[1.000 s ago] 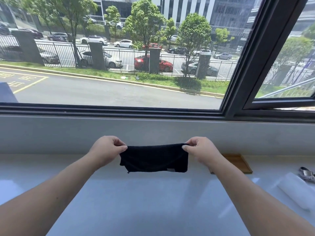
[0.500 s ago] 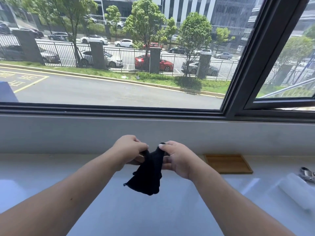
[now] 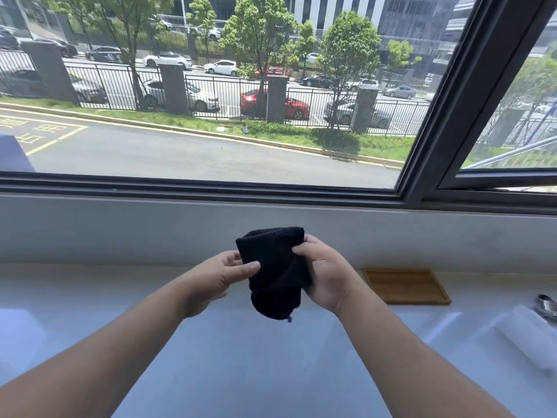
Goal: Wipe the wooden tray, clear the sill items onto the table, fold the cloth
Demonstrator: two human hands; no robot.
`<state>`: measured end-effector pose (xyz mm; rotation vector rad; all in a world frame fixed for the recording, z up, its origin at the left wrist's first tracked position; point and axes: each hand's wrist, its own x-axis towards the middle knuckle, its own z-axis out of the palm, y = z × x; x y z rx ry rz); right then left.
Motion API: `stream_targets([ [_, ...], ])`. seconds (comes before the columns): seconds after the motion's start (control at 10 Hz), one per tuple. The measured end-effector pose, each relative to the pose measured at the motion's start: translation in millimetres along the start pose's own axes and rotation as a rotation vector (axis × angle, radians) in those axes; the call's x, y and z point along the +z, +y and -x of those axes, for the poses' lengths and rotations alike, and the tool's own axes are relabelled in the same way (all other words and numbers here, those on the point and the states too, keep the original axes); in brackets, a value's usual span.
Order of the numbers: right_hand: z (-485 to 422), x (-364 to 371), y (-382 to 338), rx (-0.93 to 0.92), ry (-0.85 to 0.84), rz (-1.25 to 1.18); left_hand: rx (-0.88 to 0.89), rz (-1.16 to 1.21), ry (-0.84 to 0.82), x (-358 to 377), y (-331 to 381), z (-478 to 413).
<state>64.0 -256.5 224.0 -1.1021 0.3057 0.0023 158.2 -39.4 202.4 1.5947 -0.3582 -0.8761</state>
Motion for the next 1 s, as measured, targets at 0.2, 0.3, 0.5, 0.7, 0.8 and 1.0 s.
stream_targets([
  [0.2,-13,-18,52,0.162,0.085,0.146,-0.053,0.072,0.236,20,-51,-21],
  [0.3,-17,-28,106,0.251,0.184,0.43,-0.165,-0.095,0.385,26,-110,-30],
  [0.5,-21,-61,221,0.374,0.29,0.766,-0.372,-0.337,0.394,40,-219,-36],
  [0.7,-6,-91,303,0.02,0.202,1.581,-0.284,-0.922,0.355,42,-285,-31],
  [0.8,2,-98,314,-0.07,0.072,1.753,-0.189,-1.121,0.244,43,-292,-30],
  [1.0,-5,-87,285,-0.044,0.109,1.717,-0.123,-1.153,0.31,41,-261,-36],
])
